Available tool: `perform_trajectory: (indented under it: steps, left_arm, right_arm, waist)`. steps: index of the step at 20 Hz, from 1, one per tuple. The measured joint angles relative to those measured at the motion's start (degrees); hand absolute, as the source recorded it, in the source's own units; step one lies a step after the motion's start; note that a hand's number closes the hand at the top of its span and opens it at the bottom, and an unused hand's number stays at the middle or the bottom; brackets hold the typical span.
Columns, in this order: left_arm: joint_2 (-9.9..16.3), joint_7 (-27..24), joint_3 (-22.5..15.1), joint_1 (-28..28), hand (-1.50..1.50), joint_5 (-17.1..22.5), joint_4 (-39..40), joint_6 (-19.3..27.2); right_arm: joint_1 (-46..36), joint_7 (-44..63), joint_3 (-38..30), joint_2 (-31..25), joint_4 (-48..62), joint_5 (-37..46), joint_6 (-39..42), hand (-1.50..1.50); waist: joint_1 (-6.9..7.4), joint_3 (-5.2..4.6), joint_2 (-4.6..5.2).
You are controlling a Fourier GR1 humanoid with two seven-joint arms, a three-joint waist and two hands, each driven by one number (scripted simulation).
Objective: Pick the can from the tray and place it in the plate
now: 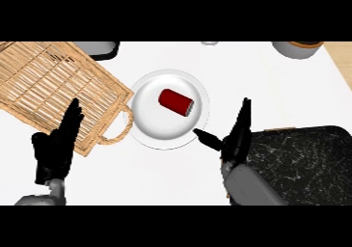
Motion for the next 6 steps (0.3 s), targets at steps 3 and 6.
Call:
perform_trajectory:
  steps: [3,6]
  left_arm:
    - [0.3,-0.3,0.4,0.2,0.00,0.5,-0.1,-1.0]
    - [-0.2,0.3,0.3,0.0,0.00,0.1,-0.1,-0.9]
  right_arm:
    - [2.1,-0.3,-0.8,-0.5,-1.0,0.8,-0.3,-1.50]
    - [3.8,-0.2,-1.5,-1.2,-2.0,1.4,-0.1,-1.50]
  waist:
    - [0.05,-0.03,0.03]
    - [0.07,-0.03,0.03]
